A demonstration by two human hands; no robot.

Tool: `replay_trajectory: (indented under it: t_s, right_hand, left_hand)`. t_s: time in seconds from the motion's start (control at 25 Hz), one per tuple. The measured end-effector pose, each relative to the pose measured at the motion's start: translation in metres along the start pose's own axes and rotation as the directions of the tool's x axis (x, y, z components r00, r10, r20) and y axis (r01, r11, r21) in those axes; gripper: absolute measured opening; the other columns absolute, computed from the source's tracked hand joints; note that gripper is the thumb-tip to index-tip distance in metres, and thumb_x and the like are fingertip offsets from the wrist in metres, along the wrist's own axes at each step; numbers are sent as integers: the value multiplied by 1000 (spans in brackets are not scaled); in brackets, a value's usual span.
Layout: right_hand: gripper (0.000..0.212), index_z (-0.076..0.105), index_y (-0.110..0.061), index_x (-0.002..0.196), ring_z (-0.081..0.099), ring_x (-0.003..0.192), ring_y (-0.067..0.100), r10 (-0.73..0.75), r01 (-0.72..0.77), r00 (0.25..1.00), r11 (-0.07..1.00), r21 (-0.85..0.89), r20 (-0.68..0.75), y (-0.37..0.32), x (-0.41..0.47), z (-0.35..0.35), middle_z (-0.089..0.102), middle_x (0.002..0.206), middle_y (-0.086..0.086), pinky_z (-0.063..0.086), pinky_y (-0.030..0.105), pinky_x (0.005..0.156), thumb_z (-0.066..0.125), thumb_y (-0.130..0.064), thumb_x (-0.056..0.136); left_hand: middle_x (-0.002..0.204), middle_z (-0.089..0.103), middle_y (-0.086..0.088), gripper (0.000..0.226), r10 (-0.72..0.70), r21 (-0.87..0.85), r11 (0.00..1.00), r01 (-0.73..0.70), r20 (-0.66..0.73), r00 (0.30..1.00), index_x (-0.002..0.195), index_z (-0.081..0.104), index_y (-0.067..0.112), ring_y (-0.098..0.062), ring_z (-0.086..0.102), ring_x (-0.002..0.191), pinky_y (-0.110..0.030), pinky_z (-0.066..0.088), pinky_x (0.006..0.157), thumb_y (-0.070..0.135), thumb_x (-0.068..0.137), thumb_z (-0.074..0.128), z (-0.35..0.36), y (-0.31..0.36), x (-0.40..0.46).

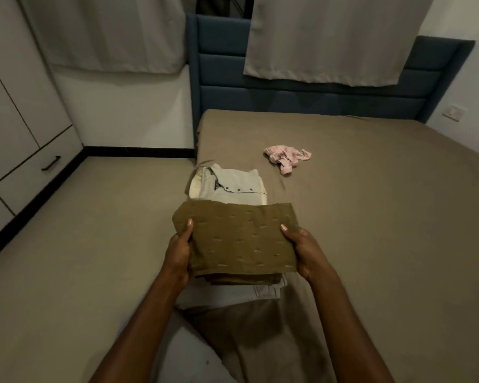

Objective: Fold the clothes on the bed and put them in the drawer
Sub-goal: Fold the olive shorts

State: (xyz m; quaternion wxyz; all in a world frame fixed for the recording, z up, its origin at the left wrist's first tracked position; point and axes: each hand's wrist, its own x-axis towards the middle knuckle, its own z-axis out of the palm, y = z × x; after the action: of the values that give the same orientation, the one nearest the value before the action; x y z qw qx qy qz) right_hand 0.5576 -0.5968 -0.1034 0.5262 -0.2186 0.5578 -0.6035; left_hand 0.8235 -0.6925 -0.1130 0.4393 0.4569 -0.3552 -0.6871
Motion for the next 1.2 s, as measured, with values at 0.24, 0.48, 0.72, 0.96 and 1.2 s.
replay_trajectory:
  t_s: [0.24, 0.48, 0.72, 0.96, 1.2]
  right_hand:
    - [19, 70, -16, 104, 71, 88, 24, -300, 35, 891, 794, -607, -341, 69, 42, 6, 75, 101, 7, 59, 42, 81, 68, -30, 93]
    - [32, 63, -14, 125, 60, 108, 29, -667, 56, 736, 234, -971, -118, 51, 44, 32, 67, 119, 9, 49, 43, 91, 59, -28, 97]
    - [58, 41, -23, 151, 27, 150, 36, -415, 193, 894, 9, -981, 172, 61, 70, 88, 32, 163, 16, 24, 52, 123, 43, -53, 102]
    - [93, 14, -32, 164, -6, 159, 30, -389, 119, 914, -8, -993, 113, 100, 72, 60, -6, 173, 8, 0, 54, 127, 12, -85, 88]
    - [106, 2, -30, 165, -12, 158, 25, -413, 123, 907, 86, -989, 77, 101, 74, 52, -12, 172, 6, -1, 48, 128, 4, -93, 80]
  left_hand:
    - [114, 72, -15, 34, 212, 630, 774, 65, -354, 911, 119, 66, 10, -35, 67, 102, -46, 56, 89, 33, 95, 67, -64, -41, 28]
    - [124, 62, -12, 39, 650, 953, 215, -212, 23, 759, 128, 58, 14, -34, 54, 118, -49, 55, 86, 14, 89, 61, -40, -23, 38]
    - [156, 45, -5, 46, 416, 925, -37, -379, 359, 836, 138, 54, 28, -31, 31, 149, -54, 29, 118, 50, 100, 39, -15, -35, 74]
    - [172, 8, 2, 72, 251, 969, 58, -240, 218, 943, 161, 17, 40, -20, 4, 158, -65, 14, 120, 73, 98, 30, -32, -76, 79]
    - [171, 13, 1, 76, 280, 969, 49, -243, 220, 934, 160, 22, 38, -20, 9, 158, -68, 13, 119, 77, 94, 26, -26, -71, 75]
